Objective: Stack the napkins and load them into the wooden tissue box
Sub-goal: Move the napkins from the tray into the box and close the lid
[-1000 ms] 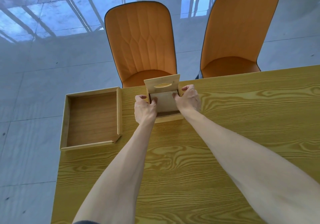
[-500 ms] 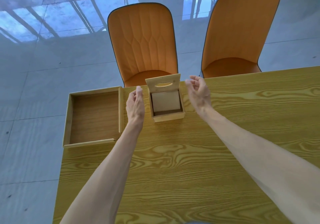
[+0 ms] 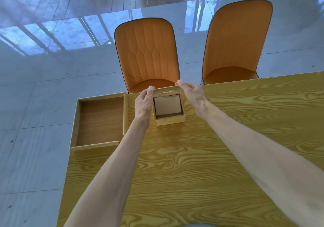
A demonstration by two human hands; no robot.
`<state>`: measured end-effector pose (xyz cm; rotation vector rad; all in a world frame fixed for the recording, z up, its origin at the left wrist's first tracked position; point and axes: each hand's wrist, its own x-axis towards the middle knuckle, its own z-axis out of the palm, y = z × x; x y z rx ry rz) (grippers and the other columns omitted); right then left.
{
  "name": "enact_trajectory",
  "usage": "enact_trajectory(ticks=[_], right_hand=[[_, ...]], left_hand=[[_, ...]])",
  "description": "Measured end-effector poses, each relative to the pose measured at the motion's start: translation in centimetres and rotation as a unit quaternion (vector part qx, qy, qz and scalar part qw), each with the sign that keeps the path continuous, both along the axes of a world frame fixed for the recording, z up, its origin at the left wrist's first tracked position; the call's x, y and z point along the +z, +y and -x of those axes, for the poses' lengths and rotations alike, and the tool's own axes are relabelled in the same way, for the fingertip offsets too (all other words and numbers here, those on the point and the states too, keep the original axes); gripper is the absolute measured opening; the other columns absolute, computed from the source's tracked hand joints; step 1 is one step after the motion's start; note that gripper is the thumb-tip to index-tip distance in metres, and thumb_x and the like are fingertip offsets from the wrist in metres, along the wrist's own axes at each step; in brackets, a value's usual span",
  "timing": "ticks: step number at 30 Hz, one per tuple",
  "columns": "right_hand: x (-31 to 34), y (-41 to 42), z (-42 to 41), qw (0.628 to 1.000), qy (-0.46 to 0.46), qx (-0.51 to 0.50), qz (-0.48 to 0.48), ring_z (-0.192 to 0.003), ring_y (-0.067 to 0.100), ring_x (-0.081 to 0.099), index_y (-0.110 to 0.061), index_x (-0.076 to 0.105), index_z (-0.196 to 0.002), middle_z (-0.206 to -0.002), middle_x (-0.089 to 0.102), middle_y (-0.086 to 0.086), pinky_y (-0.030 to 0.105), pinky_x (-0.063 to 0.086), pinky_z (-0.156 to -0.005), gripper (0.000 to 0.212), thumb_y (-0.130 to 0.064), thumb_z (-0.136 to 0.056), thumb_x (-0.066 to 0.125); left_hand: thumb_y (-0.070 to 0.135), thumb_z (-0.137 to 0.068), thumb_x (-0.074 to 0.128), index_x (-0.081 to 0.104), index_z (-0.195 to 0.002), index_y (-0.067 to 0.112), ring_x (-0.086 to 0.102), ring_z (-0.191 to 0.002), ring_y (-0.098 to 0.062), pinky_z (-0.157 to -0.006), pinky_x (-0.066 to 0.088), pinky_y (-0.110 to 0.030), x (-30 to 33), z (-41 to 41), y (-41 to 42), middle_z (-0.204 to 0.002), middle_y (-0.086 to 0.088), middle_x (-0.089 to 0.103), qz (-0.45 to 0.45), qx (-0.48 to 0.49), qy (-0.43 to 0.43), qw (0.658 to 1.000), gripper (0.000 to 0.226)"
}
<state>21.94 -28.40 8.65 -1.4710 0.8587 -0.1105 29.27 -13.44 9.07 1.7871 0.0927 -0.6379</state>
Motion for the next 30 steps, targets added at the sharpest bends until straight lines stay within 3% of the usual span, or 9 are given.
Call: enact_trajectory(ticks=[2, 4, 7, 10, 14, 18, 24, 30], right_hand=[[-0.6, 0.0, 0.8, 1.0, 0.002, 0.003, 0.004, -0.132, 0.016, 0.048, -0.021, 0.061, -0.131, -0.142, 0.055, 0.003, 0.024, 0.04, -0.097, 0.043, -0.042, -0.093, 0.061], [-1.3, 0.1, 1.6, 1.0, 0.012, 0.016, 0.005, -0.136, 0.019, 0.044, -0.023, 0.051, -0.14, -0.148, 0.048, 0.006, 0.033, 0.039, -0.107, 0.055, -0.045, -0.091, 0.062], [-2.3, 0.4, 2.9, 0.999, 0.041, 0.03, -0.012, -0.138, 0.023, 0.042, -0.025, 0.038, -0.149, -0.153, 0.041, 0.007, 0.045, 0.036, -0.113, 0.069, -0.05, -0.089, 0.062], [-3.2, 0.8, 4.1, 0.998, 0.055, 0.036, -0.026, -0.135, 0.024, 0.045, -0.024, 0.034, -0.151, -0.151, 0.044, 0.006, 0.05, 0.039, -0.111, 0.074, -0.049, -0.088, 0.065], [-4.3, 1.4, 5.0, 0.997, 0.068, 0.028, -0.022, -0.128, 0.023, 0.052, -0.021, 0.037, -0.149, -0.145, 0.051, 0.006, 0.046, 0.048, -0.104, 0.071, -0.046, -0.089, 0.066], [-4.8, 1.7, 5.3, 0.997, 0.07, 0.019, 0.0, -0.11, 0.017, 0.058, -0.018, 0.045, -0.144, -0.132, 0.058, 0.005, 0.027, 0.056, -0.075, 0.06, -0.04, -0.092, 0.065], [-5.7, 2.2, 5.5, 0.995, 0.097, 0.021, 0.024, -0.08, 0.009, 0.059, -0.018, 0.046, -0.141, -0.108, 0.061, -0.003, 0.038, 0.06, -0.083, 0.056, -0.039, -0.093, 0.064], [-6.4, 2.3, 5.4, 0.995, 0.094, 0.018, 0.04, -0.085, 0.012, 0.062, -0.016, 0.051, -0.138, -0.106, 0.064, -0.001, 0.037, 0.061, -0.079, 0.054, -0.035, -0.091, 0.067]], left_hand=[[0.047, -0.099, 0.05, 0.057, -0.136, 0.029, 0.044, -0.135, -0.019, -0.098, 0.033, -0.029, -0.3, 0.7, 0.6, -0.146, 0.0, 0.05, 0.005, 0.001, 0.001, 1.0, 0.041], [0.046, -0.098, 0.051, 0.048, -0.144, 0.03, 0.042, -0.137, -0.021, -0.105, 0.035, -0.032, -0.8, 1.5, 1.4, -0.152, -0.002, 0.043, 0.002, 0.003, 0.009, 1.0, 0.049], [0.046, -0.097, 0.054, 0.044, -0.147, 0.027, 0.046, -0.135, -0.023, -0.113, 0.038, -0.045, -1.7, 2.6, 2.3, -0.152, -0.005, 0.044, -0.007, 0.003, 0.039, 0.999, 0.055], [0.044, -0.097, 0.056, 0.046, -0.147, 0.023, 0.049, -0.133, -0.024, -0.113, 0.04, -0.046, -2.8, 3.4, 3.0, -0.148, -0.008, 0.048, -0.013, -0.002, 0.061, 0.998, 0.055], [0.04, -0.096, 0.06, 0.047, -0.145, 0.021, 0.055, -0.126, -0.023, -0.109, 0.044, -0.046, -4.0, 4.0, 3.7, -0.14, -0.009, 0.057, -0.017, -0.004, 0.068, 0.998, 0.055], [0.039, -0.094, 0.064, 0.05, -0.142, 0.02, 0.06, -0.12, -0.021, -0.106, 0.047, -0.046, -5.0, 4.0, 3.9, -0.132, -0.006, 0.063, -0.034, -0.012, 0.047, 0.998, 0.053], [0.033, -0.093, 0.066, 0.055, -0.137, 0.017, 0.061, -0.114, -0.021, -0.097, 0.052, -0.039, -5.9, 4.2, 3.9, -0.125, -0.004, 0.064, -0.069, -0.024, -0.024, 0.997, 0.048], [0.03, -0.092, 0.068, 0.057, -0.133, 0.021, 0.061, -0.11, -0.019, -0.085, 0.048, -0.03, -6.3, 3.6, 3.6, -0.12, 0.0, 0.063, -0.097, -0.031, -0.054, 0.993, 0.043]])
